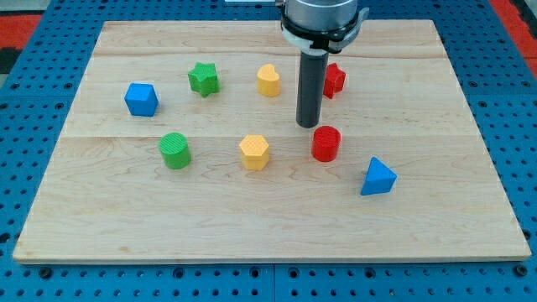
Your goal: Move yellow hexagon towards red circle
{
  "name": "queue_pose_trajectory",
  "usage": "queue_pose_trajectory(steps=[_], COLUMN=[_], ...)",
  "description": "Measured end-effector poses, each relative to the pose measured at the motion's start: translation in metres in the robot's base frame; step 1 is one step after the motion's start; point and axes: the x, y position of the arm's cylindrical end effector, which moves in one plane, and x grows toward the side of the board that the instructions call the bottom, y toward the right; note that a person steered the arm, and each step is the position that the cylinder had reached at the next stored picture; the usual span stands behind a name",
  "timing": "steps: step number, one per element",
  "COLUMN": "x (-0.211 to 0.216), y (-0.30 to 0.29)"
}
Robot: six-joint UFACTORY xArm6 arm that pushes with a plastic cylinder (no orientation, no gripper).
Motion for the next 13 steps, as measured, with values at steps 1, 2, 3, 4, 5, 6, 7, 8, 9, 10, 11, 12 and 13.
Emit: queue_pose_trajectory(steps=[1,2,3,4,5,6,7,8,9,10,11,12,13], x=[0.021,0.031,0.039,0.031,0.009,0.003,0.009,0.038,0.041,0.041,0.049,0.053,0.066], y=[0.013,0.037,0.037,0.035,0.009,-0.043,-0.089,-0.105,-0.126,-0.096,-0.06,-0.068,-0.087])
